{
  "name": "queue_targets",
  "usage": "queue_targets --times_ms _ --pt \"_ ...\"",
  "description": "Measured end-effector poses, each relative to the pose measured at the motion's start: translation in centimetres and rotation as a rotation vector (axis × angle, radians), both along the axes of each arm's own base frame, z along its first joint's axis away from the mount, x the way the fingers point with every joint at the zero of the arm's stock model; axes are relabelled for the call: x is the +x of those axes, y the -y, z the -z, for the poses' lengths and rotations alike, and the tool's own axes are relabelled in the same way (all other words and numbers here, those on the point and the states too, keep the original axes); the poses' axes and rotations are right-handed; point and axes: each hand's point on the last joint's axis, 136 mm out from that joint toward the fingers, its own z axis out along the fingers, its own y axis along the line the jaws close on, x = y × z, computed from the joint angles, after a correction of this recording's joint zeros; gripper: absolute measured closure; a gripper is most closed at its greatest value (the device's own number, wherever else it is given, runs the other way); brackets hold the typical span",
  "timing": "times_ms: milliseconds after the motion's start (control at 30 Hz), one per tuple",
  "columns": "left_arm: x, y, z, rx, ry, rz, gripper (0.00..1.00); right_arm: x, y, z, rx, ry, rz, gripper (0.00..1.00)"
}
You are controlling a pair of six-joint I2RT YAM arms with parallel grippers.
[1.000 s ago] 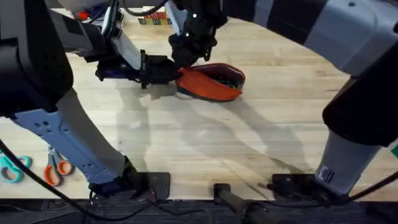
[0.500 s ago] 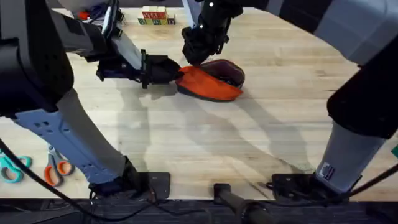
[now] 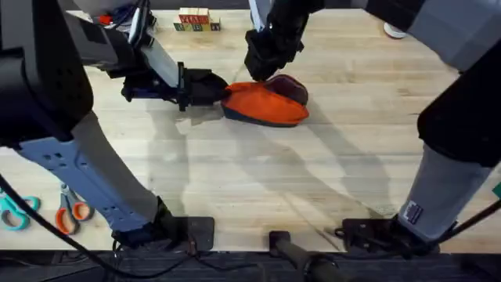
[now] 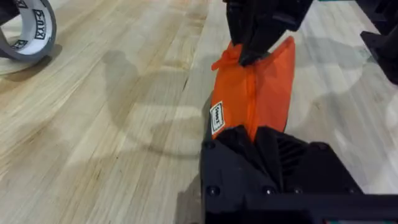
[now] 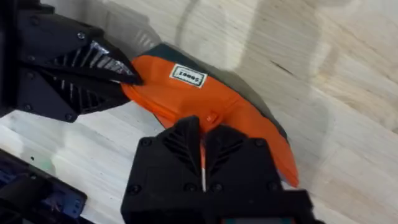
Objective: Unzip the bag, pick up the pens from the table one at a time and place them inside, then zip the bag closed.
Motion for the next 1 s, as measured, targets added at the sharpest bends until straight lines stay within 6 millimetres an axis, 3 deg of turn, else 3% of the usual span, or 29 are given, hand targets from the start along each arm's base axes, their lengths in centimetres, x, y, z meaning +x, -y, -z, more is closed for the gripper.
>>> queue_targets --times_ms 433,1000 --pt "0.0 0.0 0.0 0.000 0.000 0.000 0.961 0.1 2.1 0.2 -0.033 -0.030 0.014 0.970" --pt "0.0 0.0 0.1 0.003 -0.002 0.001 0.961 0.1 6.6 0.6 -0.141 -0.079 0.068 0.970"
